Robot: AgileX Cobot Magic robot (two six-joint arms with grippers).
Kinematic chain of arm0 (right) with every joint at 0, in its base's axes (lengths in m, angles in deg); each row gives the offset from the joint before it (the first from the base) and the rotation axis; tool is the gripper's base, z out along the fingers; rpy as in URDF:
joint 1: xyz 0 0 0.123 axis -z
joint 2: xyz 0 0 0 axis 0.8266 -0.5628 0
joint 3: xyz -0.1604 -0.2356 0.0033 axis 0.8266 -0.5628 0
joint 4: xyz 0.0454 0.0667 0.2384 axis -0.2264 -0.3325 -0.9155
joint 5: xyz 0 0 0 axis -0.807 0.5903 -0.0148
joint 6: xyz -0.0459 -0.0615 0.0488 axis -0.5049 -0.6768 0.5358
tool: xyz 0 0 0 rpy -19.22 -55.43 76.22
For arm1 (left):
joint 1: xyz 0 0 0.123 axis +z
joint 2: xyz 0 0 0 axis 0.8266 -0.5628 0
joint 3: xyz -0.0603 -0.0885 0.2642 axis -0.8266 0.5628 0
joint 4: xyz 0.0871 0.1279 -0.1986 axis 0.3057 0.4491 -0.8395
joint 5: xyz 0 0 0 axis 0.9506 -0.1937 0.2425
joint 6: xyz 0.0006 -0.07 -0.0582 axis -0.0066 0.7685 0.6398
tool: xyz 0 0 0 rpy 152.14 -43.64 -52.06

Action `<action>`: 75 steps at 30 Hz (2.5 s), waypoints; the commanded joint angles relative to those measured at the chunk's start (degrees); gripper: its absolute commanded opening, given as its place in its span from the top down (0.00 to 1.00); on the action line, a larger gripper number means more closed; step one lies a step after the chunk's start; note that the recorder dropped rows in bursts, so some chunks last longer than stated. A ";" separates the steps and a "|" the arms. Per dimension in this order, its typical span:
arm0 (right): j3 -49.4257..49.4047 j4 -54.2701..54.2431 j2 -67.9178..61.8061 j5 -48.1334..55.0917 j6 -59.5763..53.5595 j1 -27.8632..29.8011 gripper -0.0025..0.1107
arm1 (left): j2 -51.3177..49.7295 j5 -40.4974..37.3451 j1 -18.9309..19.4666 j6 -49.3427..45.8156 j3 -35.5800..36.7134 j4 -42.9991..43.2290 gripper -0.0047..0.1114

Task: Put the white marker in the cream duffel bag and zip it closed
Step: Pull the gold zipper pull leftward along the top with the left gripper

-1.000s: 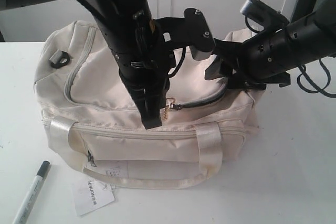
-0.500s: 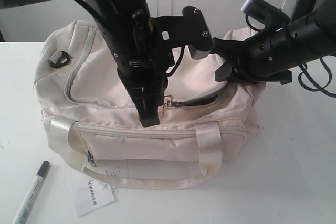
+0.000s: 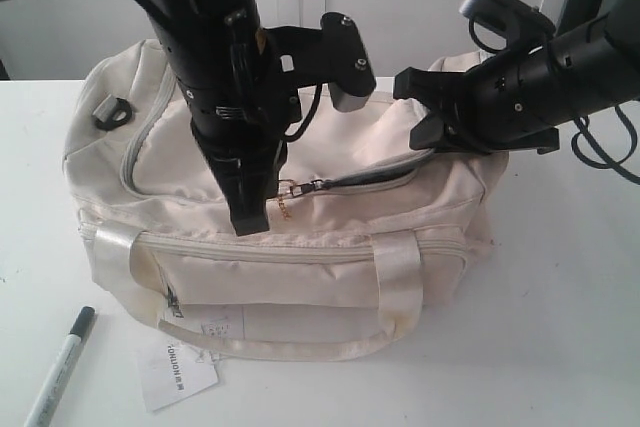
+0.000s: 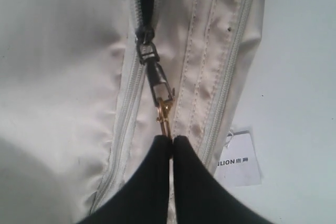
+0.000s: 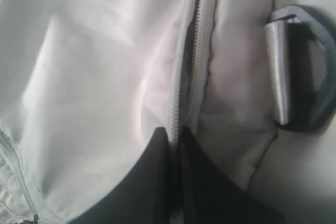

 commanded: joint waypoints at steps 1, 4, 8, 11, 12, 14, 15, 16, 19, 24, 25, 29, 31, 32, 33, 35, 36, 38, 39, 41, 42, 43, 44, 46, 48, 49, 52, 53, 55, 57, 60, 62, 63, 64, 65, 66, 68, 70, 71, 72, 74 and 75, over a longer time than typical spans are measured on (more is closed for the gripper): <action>0.34 1.15 0.57 -1.69 -0.84 0.05 0.98 | 0.87 -3.90 0.59 0.63 0.10 -0.05 0.96; 0.34 1.15 0.57 -1.85 -0.84 0.05 0.98 | 0.87 -4.97 0.59 0.63 0.10 0.07 0.96; 0.34 1.15 0.57 -1.94 -0.84 0.05 0.98 | 0.87 -6.18 0.59 0.52 0.10 0.55 0.96; 0.34 1.15 0.57 -1.92 -0.94 0.05 0.98 | 0.87 -6.45 0.59 0.52 0.10 1.11 0.96; 0.34 1.15 0.57 -1.92 -0.94 0.05 0.98 | 0.87 -6.45 0.59 0.52 0.10 1.11 0.96; 0.34 1.15 0.57 -1.92 -0.94 0.05 0.98 | 0.87 -6.66 0.59 0.52 0.10 1.25 0.96; 0.34 1.15 0.57 -1.92 -0.94 0.05 0.98 | 0.87 -6.69 0.59 0.52 0.10 1.36 0.96; 0.34 1.15 0.57 -1.92 -0.94 0.05 0.98 | 0.87 -6.69 0.59 0.52 0.10 1.39 0.96; 0.34 1.38 0.57 -1.92 -0.94 0.05 0.98 | 0.87 -7.33 0.59 0.52 0.10 2.03 0.96; 0.34 2.16 0.57 -1.92 -0.94 0.05 0.98 | 0.87 -7.34 1.70 0.64 0.10 2.14 0.96; 0.34 2.16 0.57 -1.92 -0.94 0.05 0.98 | 0.87 -7.34 2.24 0.64 0.10 2.02 0.96; 0.34 2.27 0.57 -2.21 -0.94 0.05 0.98 | 0.87 -7.34 3.39 0.64 0.10 1.79 0.96; 0.34 2.25 0.57 -2.59 -0.94 0.05 0.98 | 0.87 -7.34 3.84 0.64 0.10 1.33 0.96; 0.34 2.25 0.57 -2.74 -0.94 0.05 0.98 | 0.87 -7.34 3.84 0.64 0.10 1.39 0.96; 0.34 2.25 0.57 -2.91 -0.94 0.05 0.98 | 0.87 -7.34 3.84 0.64 0.10 1.39 0.96; 0.34 2.25 0.57 -3.01 -0.94 0.05 0.98 | 0.87 -7.34 3.84 0.64 0.10 0.90 0.96; 0.34 2.25 0.57 -3.01 -0.94 0.05 0.98 | 0.87 -7.34 3.84 0.64 0.10 0.79 0.96; 0.34 2.38 0.57 -3.01 -0.94 0.05 0.98 | 0.87 -7.34 3.84 0.64 0.10 0.79 0.96; 0.34 2.38 0.57 -3.01 -0.94 0.05 0.98 | 0.87 -7.34 3.84 0.64 0.10 0.89 0.96; 0.34 2.38 0.57 -3.01 -0.94 0.05 0.98 | 0.87 -7.34 3.84 0.64 0.10 0.89 0.96; 0.34 2.38 0.57 -3.01 -0.94 0.05 0.98 | 0.87 -7.34 3.84 0.64 0.10 0.89 0.96; 0.34 2.38 0.57 -3.01 -0.94 0.05 0.98 | 0.87 -7.34 3.84 0.64 0.10 0.89 0.96; 0.34 2.38 0.57 -3.01 -0.94 0.05 0.98 | 0.87 -7.34 3.84 0.64 0.10 0.89 0.96; 0.34 2.39 0.57 -3.01 -1.26 0.05 0.98 | 0.87 -7.34 3.84 0.64 0.10 0.89 0.96; 0.34 2.39 0.57 -3.01 -1.14 0.05 0.98 | 0.87 -7.34 3.84 0.64 0.10 0.89 0.96; 0.34 2.39 0.57 -3.01 -1.14 0.05 0.98 | 0.87 -7.34 3.84 0.64 0.10 0.89 0.96; 0.34 2.39 0.57 -3.01 -1.14 0.05 0.98 | 0.87 -7.34 3.84 0.64 0.10 0.89 0.96; 0.34 2.39 0.57 -3.01 -1.14 0.05 0.98 | 0.87 -7.34 3.84 0.64 0.10 0.89 0.96; 0.34 2.39 0.57 -3.01 -1.14 0.05 0.98 | 0.87 -7.34 3.84 0.64 0.10 0.89 0.96; 0.34 2.39 0.57 -2.90 -1.14 0.05 0.98 | 0.87 -7.34 3.84 0.64 0.10 1.00 0.96; 0.34 2.39 0.57 -2.90 -1.14 0.05 0.98 | 0.87 -7.34 4.44 0.64 0.10 1.09 0.96; 0.34 2.39 0.57 -2.90 -1.14 0.05 0.98 | 0.87 -7.34 5.19 0.64 0.10 0.90 0.96; 0.34 2.39 0.57 -2.90 -1.14 0.05 0.98 | 0.87 -7.34 5.60 0.64 0.21 0.76 0.96; 0.34 2.39 0.57 -2.90 -1.14 0.05 0.98 | 0.87 -7.34 6.15 0.79 0.21 0.34 0.96; 0.34 2.39 0.57 -2.90 -1.14 0.05 0.98 | 0.87 -7.34 6.49 0.79 0.21 -0.02 0.96; 0.34 2.39 0.57 -2.90 -1.14 0.05 0.98 | 0.87 -7.34 6.71 0.79 0.21 -0.58 0.96; 0.34 2.39 0.57 -2.90 -1.14 0.05 0.98 | 0.87 -7.34 6.71 0.79 0.21 -0.73 0.96; 0.34 2.39 0.57 -2.90 -1.14 0.05 0.98 | 0.87 -7.34 6.71 0.79 0.21 -0.87 0.96; 0.34 2.39 0.57 -2.90 -1.14 0.05 0.98 | 0.87 -7.34 6.71 0.79 0.21 -0.87 0.96; 0.34 2.39 0.57 -2.90 -1.14 0.05 0.98 | 0.87 -7.34 6.71 0.79 0.21 -0.87 0.96; 0.34 2.39 0.57 -2.90 -1.14 0.05 0.98 | 0.87 -7.34 6.71 0.79 0.21 -0.87 0.96; 0.34 2.39 0.57 -2.90 -1.14 0.05 0.98 | 0.87 -7.34 6.71 0.79 0.21 -0.87 0.96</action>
